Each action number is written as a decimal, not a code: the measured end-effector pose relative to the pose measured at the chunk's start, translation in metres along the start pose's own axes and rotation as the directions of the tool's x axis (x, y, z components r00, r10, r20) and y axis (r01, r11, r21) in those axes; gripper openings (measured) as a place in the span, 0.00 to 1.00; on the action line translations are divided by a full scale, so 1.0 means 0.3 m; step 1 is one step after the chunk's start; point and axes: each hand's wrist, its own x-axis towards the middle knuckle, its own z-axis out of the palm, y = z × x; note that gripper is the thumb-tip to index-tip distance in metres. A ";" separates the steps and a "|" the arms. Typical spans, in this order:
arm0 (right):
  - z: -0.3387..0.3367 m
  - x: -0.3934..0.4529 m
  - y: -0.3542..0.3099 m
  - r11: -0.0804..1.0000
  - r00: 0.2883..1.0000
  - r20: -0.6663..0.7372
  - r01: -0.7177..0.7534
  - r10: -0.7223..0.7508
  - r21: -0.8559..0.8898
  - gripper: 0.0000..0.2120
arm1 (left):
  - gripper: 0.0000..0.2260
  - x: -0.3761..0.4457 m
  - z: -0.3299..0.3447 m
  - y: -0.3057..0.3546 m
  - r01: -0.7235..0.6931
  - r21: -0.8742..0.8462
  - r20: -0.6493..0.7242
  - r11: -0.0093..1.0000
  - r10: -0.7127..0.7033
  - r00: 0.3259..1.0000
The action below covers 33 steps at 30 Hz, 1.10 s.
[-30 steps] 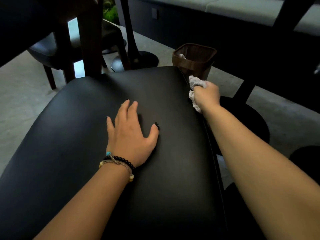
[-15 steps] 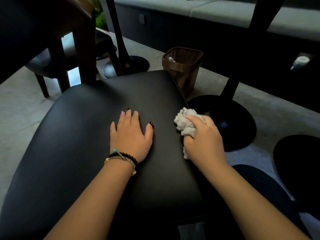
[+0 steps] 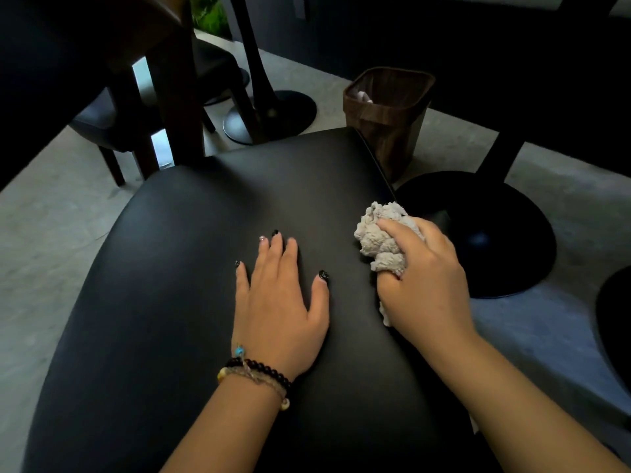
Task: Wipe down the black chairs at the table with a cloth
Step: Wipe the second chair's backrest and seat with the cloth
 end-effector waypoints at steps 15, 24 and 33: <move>-0.184 0.110 -0.183 0.867 0.850 0.300 -0.484 0.433 0.119 0.25 | 0.27 -0.135 -0.384 0.340 0.169 -0.150 0.263 0.974 -0.126 0.957; -0.766 0.142 -0.600 0.929 0.816 0.458 -0.363 0.352 -0.066 0.26 | 0.26 -0.071 -1.046 0.349 0.017 -0.172 0.263 0.985 0.029 0.964; -0.841 0.059 -1.181 0.960 0.872 0.413 -0.280 0.261 -0.015 0.23 | 0.26 -0.075 -1.500 -0.024 -0.182 -0.252 0.192 0.950 0.233 0.953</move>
